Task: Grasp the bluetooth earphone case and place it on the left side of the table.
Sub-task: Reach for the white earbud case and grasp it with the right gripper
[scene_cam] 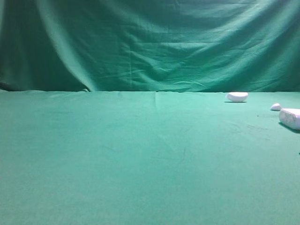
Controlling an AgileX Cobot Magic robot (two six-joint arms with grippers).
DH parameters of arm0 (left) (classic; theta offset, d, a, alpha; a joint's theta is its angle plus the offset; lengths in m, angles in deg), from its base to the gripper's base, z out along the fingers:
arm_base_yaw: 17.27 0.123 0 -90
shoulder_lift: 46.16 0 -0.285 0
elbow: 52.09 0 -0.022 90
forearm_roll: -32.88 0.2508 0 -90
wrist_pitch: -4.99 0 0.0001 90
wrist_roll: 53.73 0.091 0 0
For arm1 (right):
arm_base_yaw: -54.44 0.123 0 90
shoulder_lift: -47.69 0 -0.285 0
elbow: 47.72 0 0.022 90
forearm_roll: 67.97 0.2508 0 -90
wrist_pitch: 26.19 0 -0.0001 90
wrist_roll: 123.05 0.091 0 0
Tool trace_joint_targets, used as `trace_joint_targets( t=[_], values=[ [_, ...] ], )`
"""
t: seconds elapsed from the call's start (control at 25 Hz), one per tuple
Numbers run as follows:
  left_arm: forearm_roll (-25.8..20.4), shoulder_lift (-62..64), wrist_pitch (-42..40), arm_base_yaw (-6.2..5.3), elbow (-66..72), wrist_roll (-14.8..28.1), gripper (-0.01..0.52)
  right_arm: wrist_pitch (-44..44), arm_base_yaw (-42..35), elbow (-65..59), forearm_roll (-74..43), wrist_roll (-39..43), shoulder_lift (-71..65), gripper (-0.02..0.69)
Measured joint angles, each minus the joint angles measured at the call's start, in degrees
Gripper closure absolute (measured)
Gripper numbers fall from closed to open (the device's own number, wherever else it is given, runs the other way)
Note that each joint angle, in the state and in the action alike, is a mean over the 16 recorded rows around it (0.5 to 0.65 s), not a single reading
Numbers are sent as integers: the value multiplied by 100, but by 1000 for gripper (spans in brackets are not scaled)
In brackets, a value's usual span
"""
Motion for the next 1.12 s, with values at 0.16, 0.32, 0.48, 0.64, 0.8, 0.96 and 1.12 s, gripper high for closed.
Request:
trace_joint_targets(
  t=[0.16, 0.32, 0.48, 0.64, 0.8, 0.96, 1.12],
  values=[
    [0, 0, 0, 0, 0, 0, 514, 0, 0, 0, 0, 0, 0, 665],
    [0, 0, 0, 0, 0, 0, 514, 0, 0, 0, 0, 0, 0, 665],
    [0, 0, 0, 0, 0, 0, 514, 6, 0, 0, -13, 3, 0, 665],
    [0, 0, 0, 0, 0, 0, 514, 186, 0, -3, 16, 81, 0, 665],
    [0, 0, 0, 0, 0, 0, 514, 726, 0, -5, 123, 208, 0, 665],
    [0, 0, 0, 0, 0, 0, 514, 1311, 0, 52, 243, 302, -10, 665],
    [0, 0, 0, 0, 0, 0, 514, 1541, 0, 368, 385, 345, -190, 665]
  ],
)
